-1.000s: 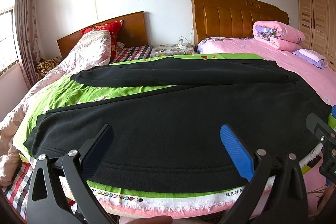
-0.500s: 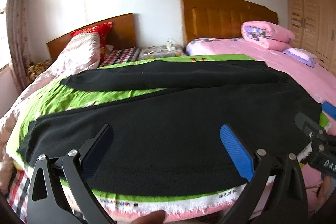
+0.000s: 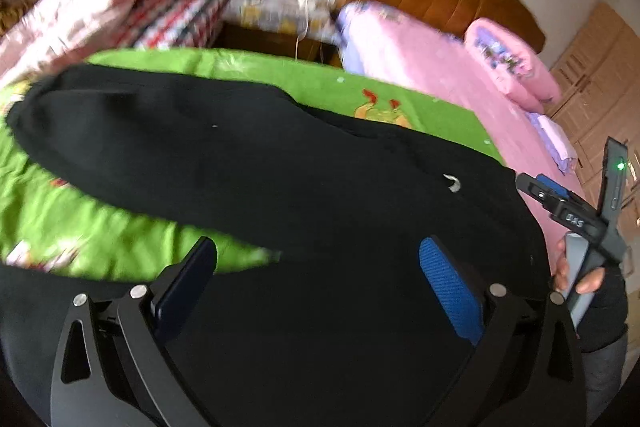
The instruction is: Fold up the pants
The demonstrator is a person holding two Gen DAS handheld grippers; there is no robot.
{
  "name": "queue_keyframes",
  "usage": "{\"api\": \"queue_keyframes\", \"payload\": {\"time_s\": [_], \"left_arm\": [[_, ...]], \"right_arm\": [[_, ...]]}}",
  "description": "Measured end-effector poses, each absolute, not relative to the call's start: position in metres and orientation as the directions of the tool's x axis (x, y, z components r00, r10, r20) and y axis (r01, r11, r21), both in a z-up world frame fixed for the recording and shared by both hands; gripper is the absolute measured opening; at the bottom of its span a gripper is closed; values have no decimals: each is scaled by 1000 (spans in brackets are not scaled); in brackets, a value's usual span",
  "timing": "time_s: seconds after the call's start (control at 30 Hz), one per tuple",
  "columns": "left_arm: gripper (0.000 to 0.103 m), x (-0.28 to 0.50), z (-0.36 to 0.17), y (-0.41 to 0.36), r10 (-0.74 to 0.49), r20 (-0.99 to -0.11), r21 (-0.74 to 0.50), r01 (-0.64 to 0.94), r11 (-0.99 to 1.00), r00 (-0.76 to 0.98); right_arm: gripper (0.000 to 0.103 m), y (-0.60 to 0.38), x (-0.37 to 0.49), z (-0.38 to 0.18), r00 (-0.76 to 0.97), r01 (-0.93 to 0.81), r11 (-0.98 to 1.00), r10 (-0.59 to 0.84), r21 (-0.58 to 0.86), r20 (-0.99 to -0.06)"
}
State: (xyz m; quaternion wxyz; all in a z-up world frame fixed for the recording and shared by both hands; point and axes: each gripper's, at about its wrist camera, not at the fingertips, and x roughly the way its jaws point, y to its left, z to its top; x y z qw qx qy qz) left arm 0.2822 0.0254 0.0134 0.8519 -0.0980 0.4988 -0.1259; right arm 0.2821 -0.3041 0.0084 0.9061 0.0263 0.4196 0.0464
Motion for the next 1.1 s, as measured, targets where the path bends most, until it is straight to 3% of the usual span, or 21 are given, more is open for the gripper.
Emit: {"api": "queue_keyframes", "payload": {"time_s": [0.07, 0.2, 0.37, 0.57, 0.63, 0.7, 0.77, 0.87, 1.03, 1.1], "left_arm": [[101, 320, 0, 22, -318, -845, -317, 77, 945, 429], [101, 358, -18, 23, -359, -852, -383, 14, 924, 380], [101, 369, -24, 16, -401, -840, -420, 30, 907, 364], [101, 372, -22, 10, -361, -847, -353, 96, 931, 389], [101, 373, -21, 12, -364, -844, -356, 98, 929, 393], [101, 376, -20, 13, -370, -837, -366, 90, 926, 403], [101, 379, -19, 16, -382, -827, -383, 83, 920, 412], [101, 381, -19, 20, -404, -813, -420, 59, 906, 419], [101, 379, -10, 23, -464, -778, -490, 53, 870, 425], [101, 380, -5, 20, -473, -769, -504, 46, 863, 430]], "right_arm": [[99, -304, 316, -2, 614, -129, 985, 169, 113, -771], [99, -269, 356, -21, 568, -321, 946, 152, -47, -809], [98, -242, 392, -55, 415, -500, 859, 123, -113, -902], [98, -267, 402, -74, 320, -527, 850, 231, 30, -919], [81, -266, 395, -69, 333, -544, 838, 265, 46, -905], [36, -264, 382, -59, 359, -565, 824, 292, 43, -887], [20, -258, 370, -51, 421, -553, 833, 248, -30, -873], [4, -253, 338, -35, 529, -521, 843, 194, -135, -826], [4, -247, 268, 7, 683, -502, 848, 270, -168, -678], [4, -252, 266, 5, 672, -501, 854, 280, -142, -686]]}}
